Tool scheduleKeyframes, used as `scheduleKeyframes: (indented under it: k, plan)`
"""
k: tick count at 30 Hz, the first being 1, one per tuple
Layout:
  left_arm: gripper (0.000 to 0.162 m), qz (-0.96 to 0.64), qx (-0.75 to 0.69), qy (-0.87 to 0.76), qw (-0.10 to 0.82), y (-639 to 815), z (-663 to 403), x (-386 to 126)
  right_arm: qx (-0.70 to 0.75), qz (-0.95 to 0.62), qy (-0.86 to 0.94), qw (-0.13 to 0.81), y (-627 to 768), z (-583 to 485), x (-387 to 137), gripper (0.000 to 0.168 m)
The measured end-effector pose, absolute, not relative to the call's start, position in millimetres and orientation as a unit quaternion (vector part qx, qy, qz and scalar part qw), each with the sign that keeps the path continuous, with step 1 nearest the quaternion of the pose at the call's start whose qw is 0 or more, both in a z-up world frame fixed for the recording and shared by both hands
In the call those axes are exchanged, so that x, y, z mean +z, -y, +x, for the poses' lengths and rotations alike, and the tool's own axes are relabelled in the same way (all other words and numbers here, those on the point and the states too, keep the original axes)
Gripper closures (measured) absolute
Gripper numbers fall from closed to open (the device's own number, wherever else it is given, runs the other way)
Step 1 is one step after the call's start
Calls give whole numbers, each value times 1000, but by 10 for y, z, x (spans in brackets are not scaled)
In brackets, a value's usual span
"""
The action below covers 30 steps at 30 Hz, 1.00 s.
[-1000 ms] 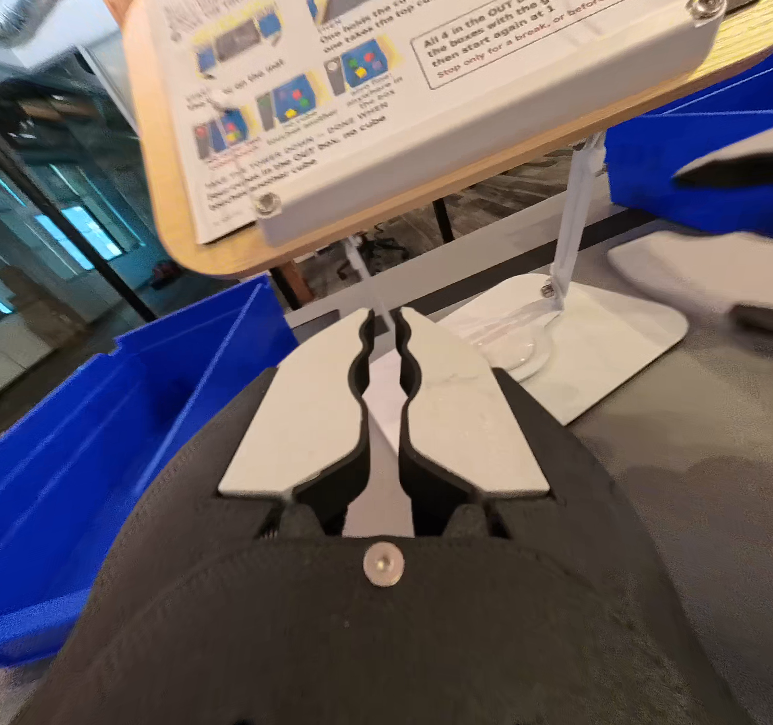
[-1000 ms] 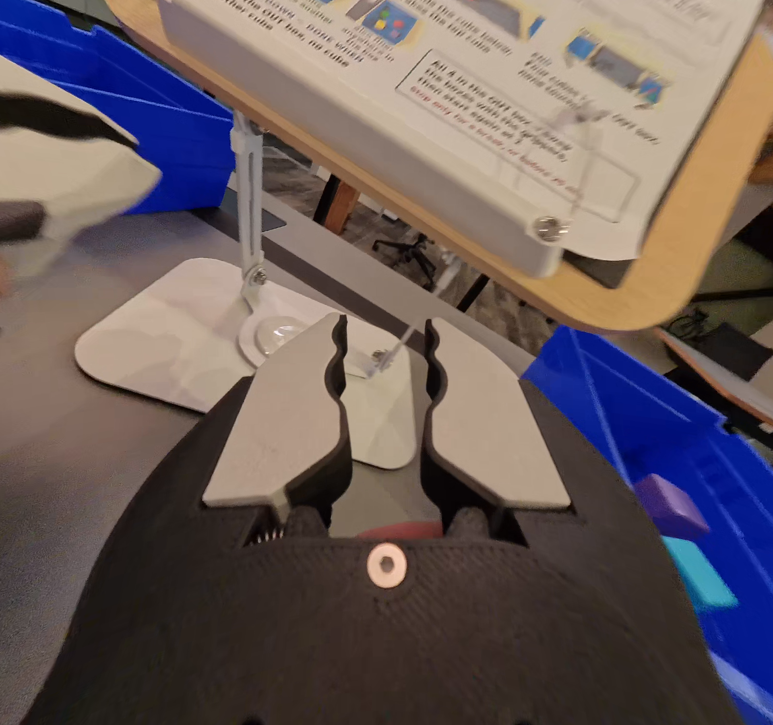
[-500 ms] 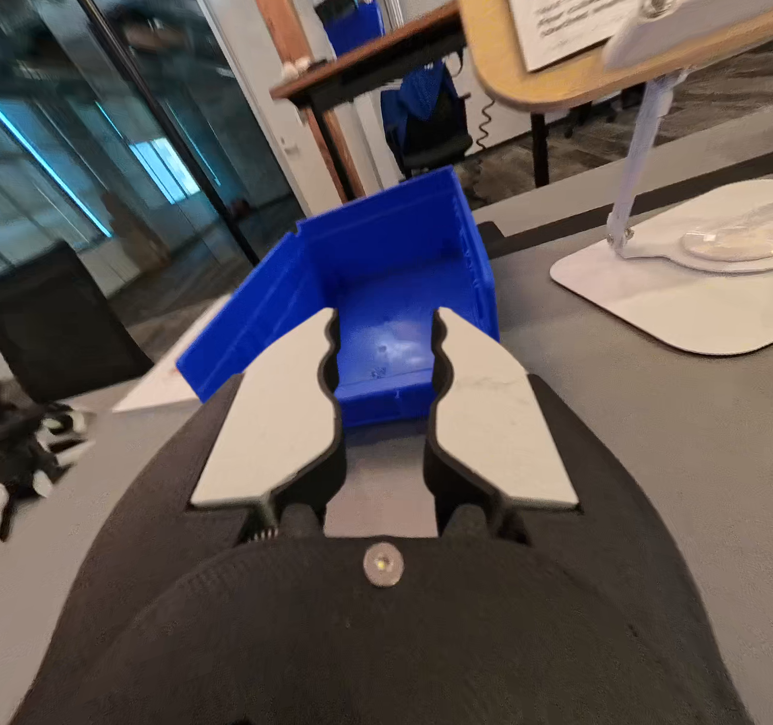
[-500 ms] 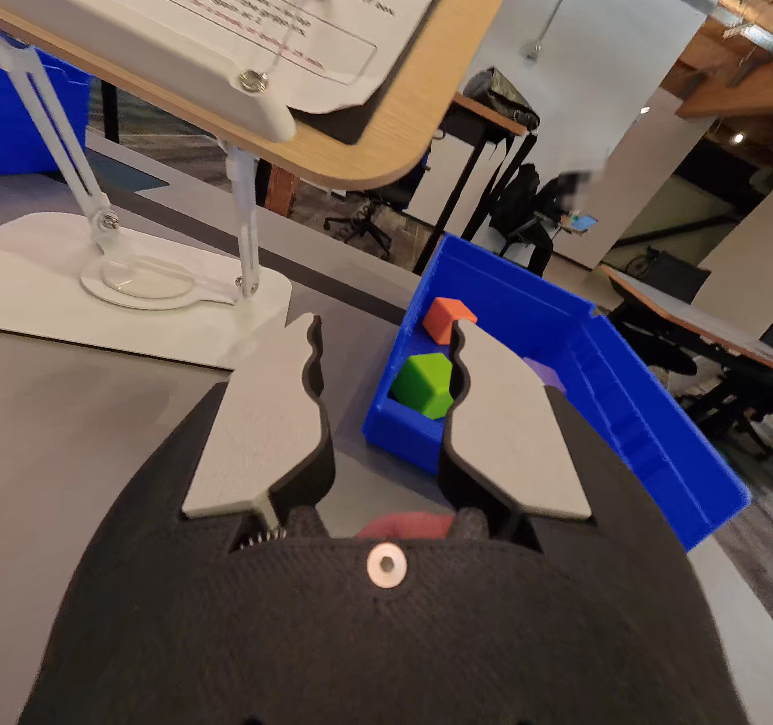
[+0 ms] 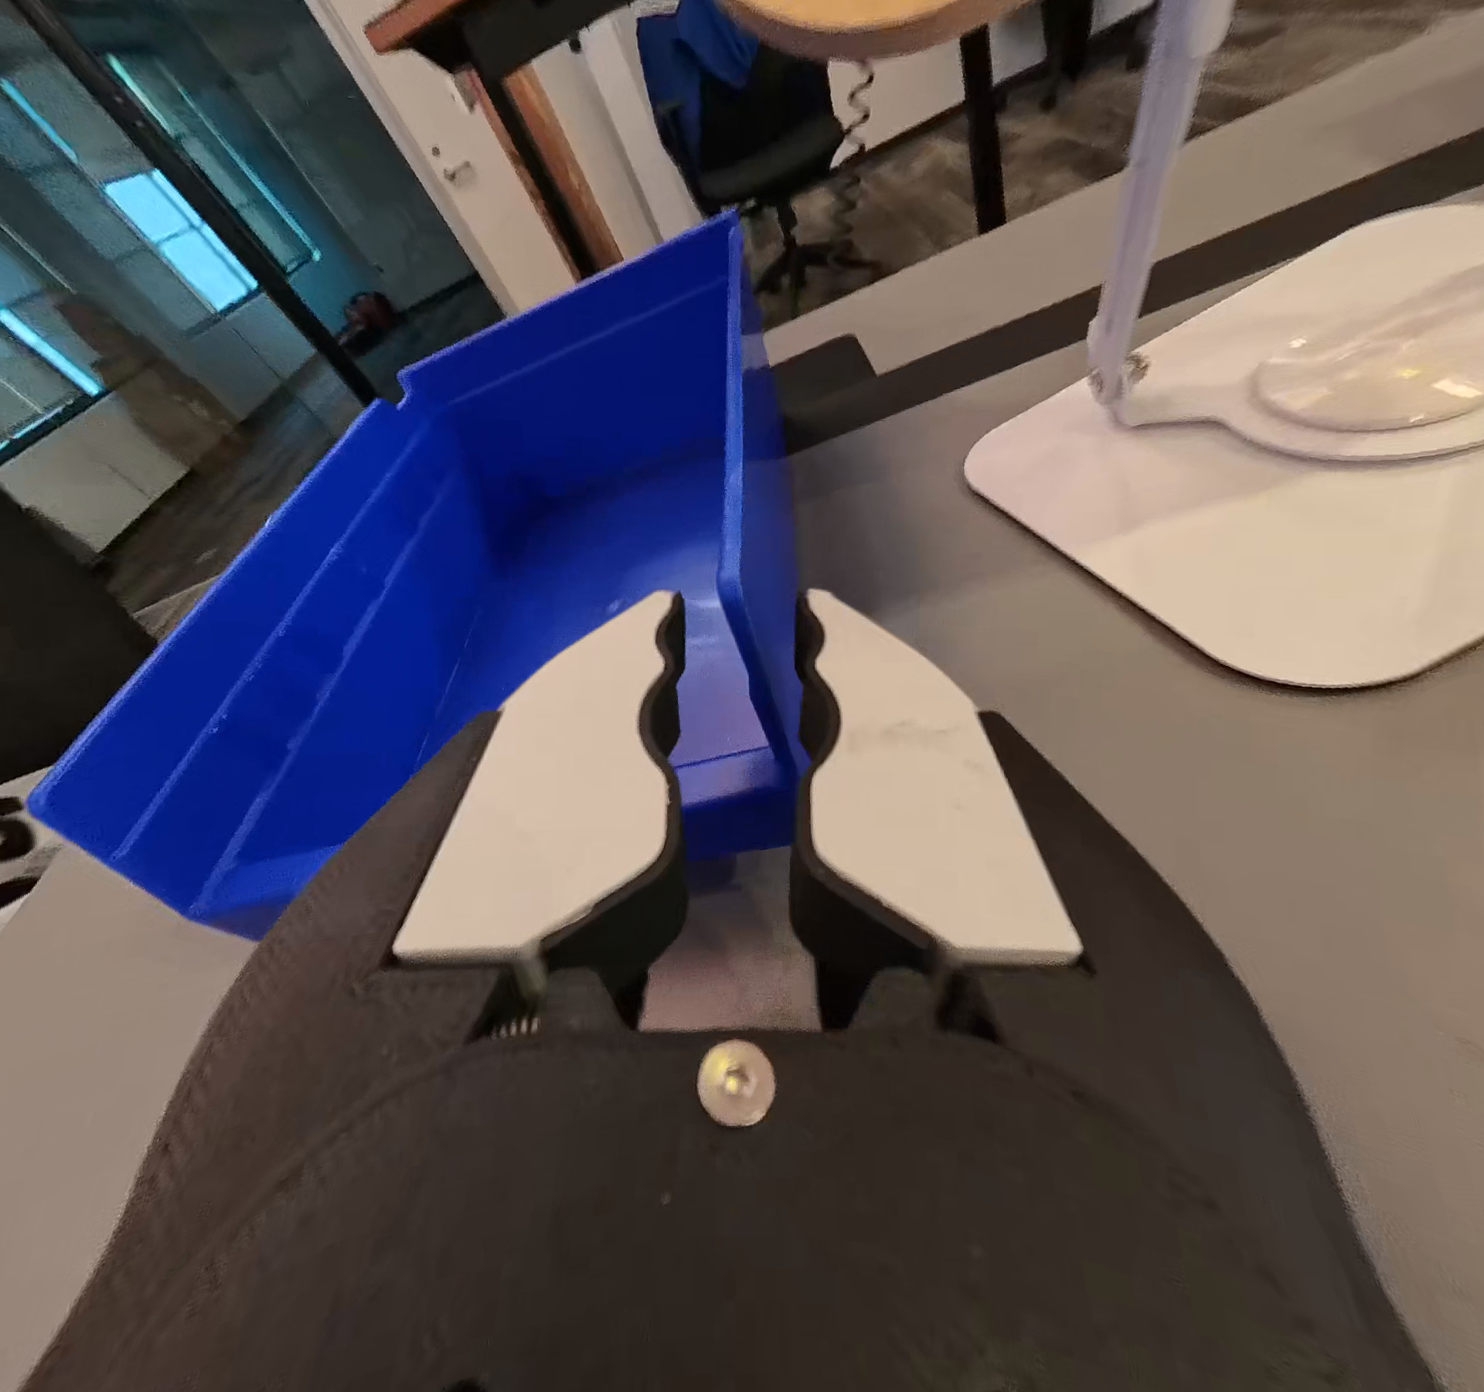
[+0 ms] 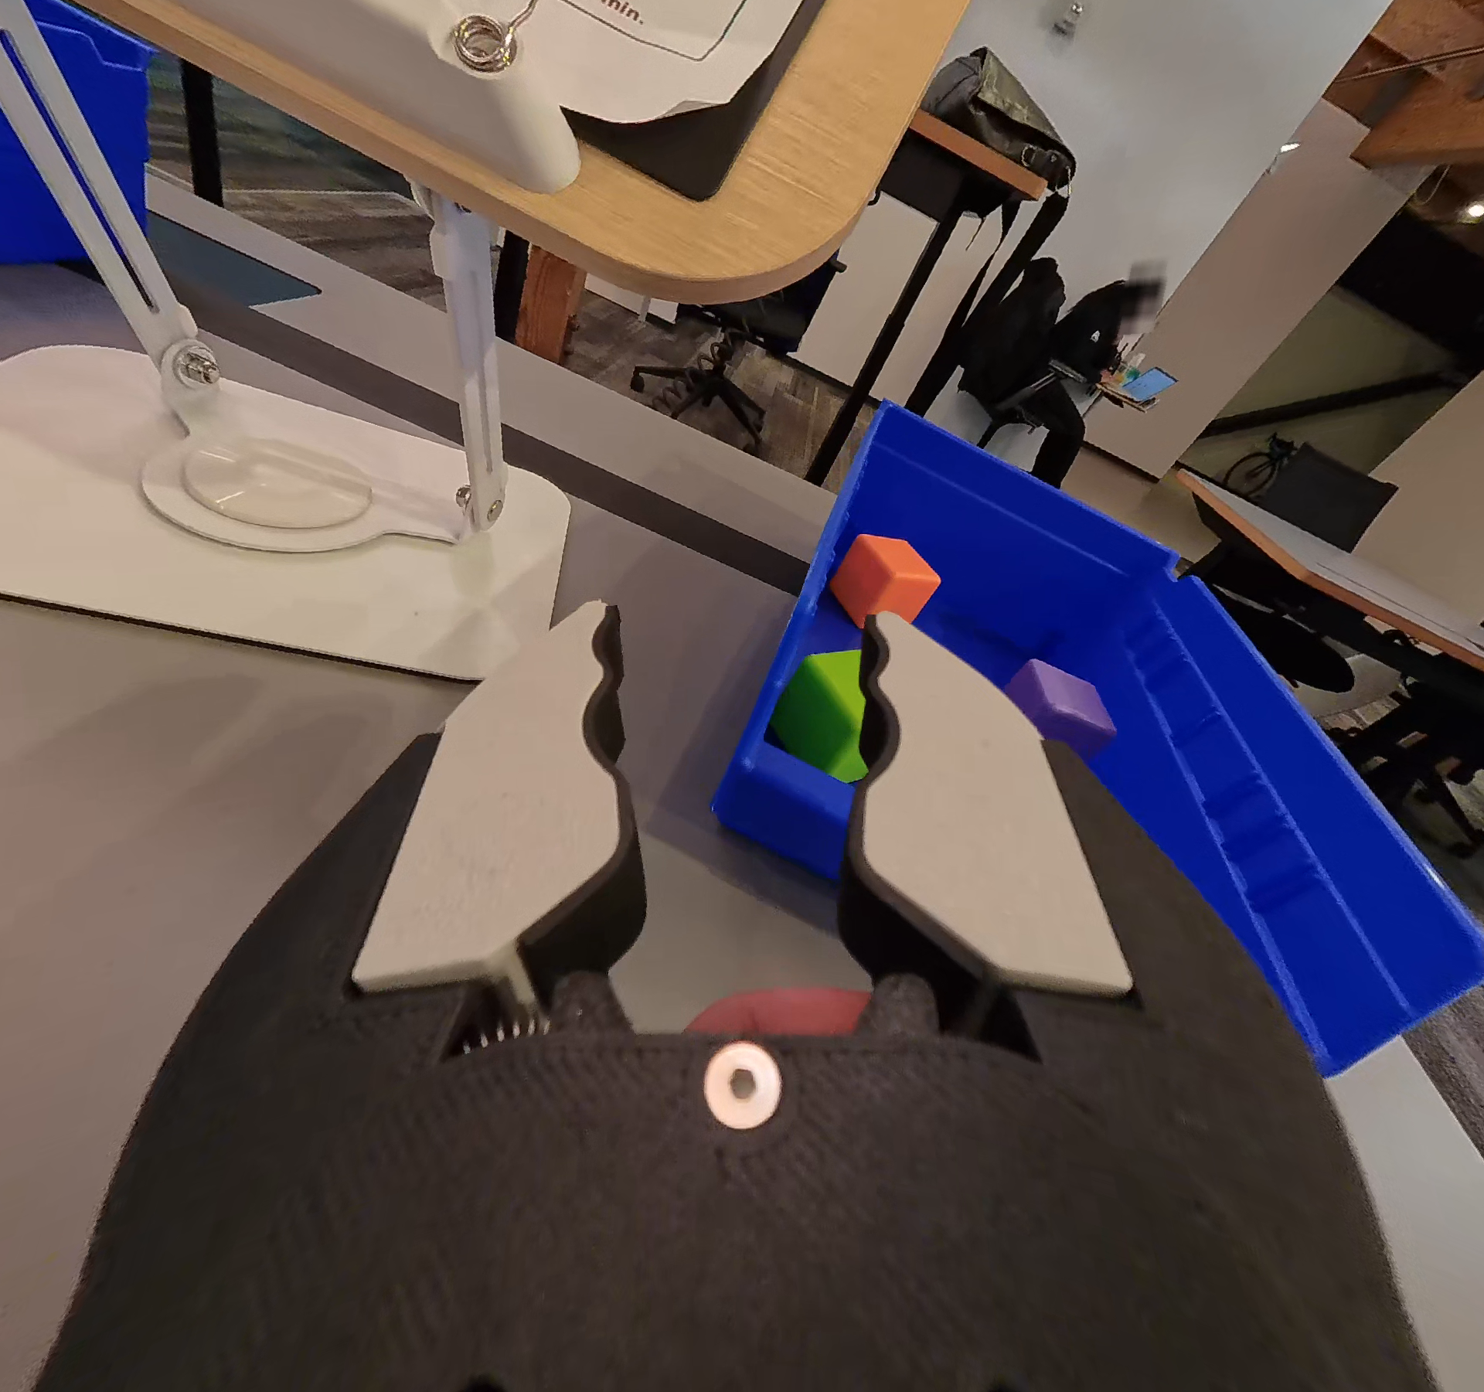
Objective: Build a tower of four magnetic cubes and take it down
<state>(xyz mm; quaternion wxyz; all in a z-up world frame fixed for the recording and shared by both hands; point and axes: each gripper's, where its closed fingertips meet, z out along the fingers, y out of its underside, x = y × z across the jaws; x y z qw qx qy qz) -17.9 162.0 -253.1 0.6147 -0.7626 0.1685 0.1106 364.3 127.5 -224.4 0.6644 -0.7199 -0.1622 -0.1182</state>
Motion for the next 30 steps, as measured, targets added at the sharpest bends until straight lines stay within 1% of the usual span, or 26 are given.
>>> scheduleKeyframes:
  k: [2, 3, 4, 11, 14, 17, 22, 23, 25, 28, 30]
  plan:
    - [143, -772, 124, -166, 601, -1694, -191, -2575, -122, -723, 156, 662, -1278, 3674, -2252, 111]
    - [153, -770, 123, -169, 602, -1718, -172, -2573, -123, -724, 152, 662, -1281, 3699, -2251, 111]
    - [156, -771, 121, -172, 601, -1737, -157, -2579, -125, -724, 146, 662, -1281, 3730, -2242, 111]
    - [158, -780, 89, -161, 598, -1728, -180, -2585, -102, -762, 97, 632, -1336, 3916, -2379, 114]
    - [158, -780, 86, -158, 599, -1714, -191, -2579, -113, -749, 89, 647, -1333, 3977, -2295, 117]
    - [158, -780, 85, -161, 599, -1711, -181, -2582, -97, -759, 91, 637, -1394, 3957, -2386, 118]
    - [158, -779, 88, -163, 599, -1713, -178, -2583, -110, -766, 127, 621, -1554, 3778, -2497, 126]
    - [158, -779, 89, -163, 599, -1713, -178, -2583, -113, -762, 130, 624, -1581, 3751, -2488, 133]
    - [158, -779, 89, -163, 599, -1714, -178, -2583, -125, -764, 131, 620, -1659, 3748, -2501, 134]
    - [158, -779, 90, -163, 599, -1713, -178, -2582, -130, -770, 123, 613, -1752, 3786, -2523, 144]
    - [158, -779, 89, -163, 599, -1713, -179, -2583, -129, -771, 115, 613, -1788, 3827, -2521, 157]
